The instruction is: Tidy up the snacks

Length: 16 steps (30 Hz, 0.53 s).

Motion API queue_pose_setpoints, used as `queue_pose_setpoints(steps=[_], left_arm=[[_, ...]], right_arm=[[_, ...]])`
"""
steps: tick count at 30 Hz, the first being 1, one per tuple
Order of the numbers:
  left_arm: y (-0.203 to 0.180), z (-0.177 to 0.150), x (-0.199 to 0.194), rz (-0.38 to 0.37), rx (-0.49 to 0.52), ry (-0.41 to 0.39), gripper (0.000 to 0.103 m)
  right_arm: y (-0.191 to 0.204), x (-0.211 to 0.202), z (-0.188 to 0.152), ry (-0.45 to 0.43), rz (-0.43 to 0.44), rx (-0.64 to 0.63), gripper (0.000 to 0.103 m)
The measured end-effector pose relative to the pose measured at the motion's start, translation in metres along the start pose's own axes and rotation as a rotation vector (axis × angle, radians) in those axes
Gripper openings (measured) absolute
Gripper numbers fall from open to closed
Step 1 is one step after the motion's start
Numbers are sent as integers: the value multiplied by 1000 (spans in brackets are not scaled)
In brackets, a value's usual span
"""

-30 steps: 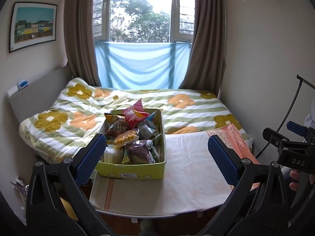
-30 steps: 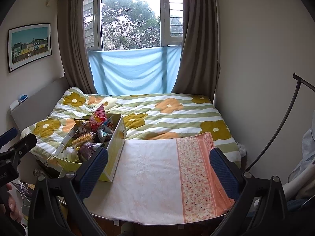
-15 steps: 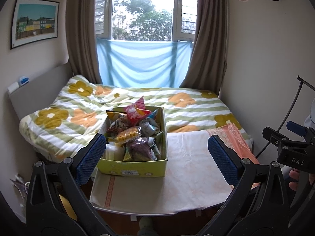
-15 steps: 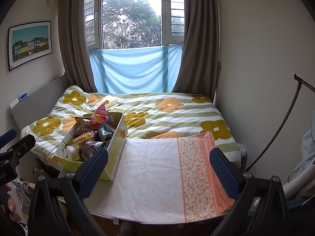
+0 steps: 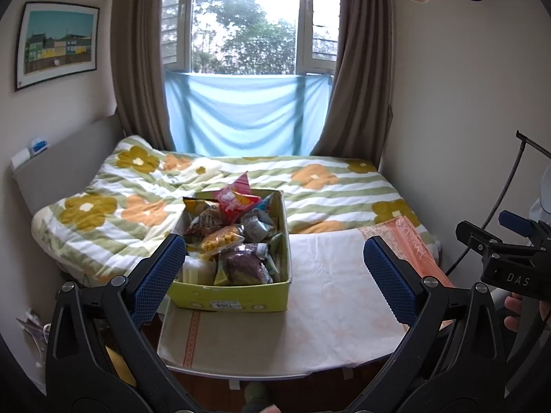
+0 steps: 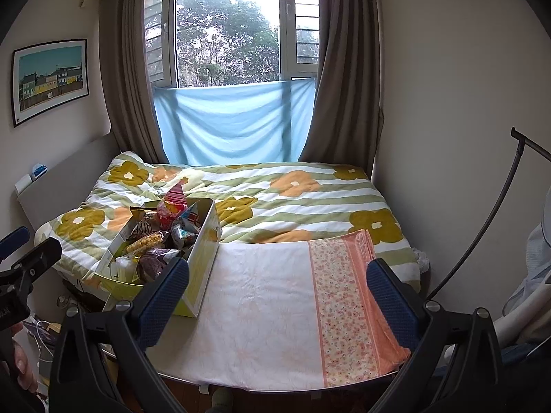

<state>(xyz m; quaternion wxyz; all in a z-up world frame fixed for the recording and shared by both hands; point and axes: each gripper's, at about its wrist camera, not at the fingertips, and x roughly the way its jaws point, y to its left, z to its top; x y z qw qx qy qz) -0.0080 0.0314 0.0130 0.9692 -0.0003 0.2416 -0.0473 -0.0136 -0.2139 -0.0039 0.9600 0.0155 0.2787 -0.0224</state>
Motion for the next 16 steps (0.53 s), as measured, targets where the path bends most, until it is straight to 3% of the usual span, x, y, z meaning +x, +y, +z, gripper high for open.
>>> queue_pose_setpoints(steps=[16], left_arm=[[4,-3,0,46,12,-22,103]], right_arm=[[4,7,0,18,5,-7,102]])
